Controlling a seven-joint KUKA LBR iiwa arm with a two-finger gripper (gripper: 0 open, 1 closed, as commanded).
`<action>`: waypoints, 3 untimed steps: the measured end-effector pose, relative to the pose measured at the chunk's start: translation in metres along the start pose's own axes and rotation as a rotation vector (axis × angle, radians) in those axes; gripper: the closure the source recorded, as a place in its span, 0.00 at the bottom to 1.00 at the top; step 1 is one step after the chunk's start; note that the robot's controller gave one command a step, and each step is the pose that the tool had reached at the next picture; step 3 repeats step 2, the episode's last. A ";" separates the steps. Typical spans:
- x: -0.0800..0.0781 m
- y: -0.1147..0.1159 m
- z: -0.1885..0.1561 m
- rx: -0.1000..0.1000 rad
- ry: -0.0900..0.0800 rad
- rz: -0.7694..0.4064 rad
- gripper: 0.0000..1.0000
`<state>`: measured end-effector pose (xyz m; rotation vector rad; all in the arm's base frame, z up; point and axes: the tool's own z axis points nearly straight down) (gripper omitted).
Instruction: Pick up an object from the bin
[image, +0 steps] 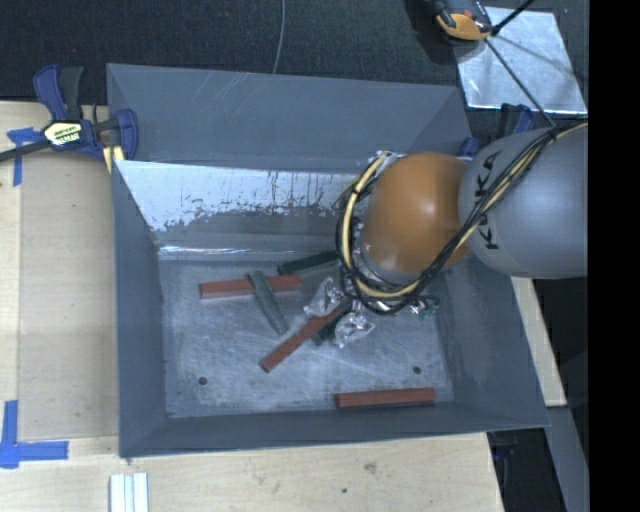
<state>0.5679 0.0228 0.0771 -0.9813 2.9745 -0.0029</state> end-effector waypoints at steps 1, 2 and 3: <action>0.000 0.000 0.000 0.000 0.000 0.000 1.00; -0.009 -0.012 -0.152 -0.002 0.003 -0.069 1.00; -0.009 -0.012 -0.152 -0.002 0.003 -0.069 1.00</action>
Offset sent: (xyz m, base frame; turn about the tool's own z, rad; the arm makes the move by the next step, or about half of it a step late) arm 0.0109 -0.0042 0.1504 -0.0720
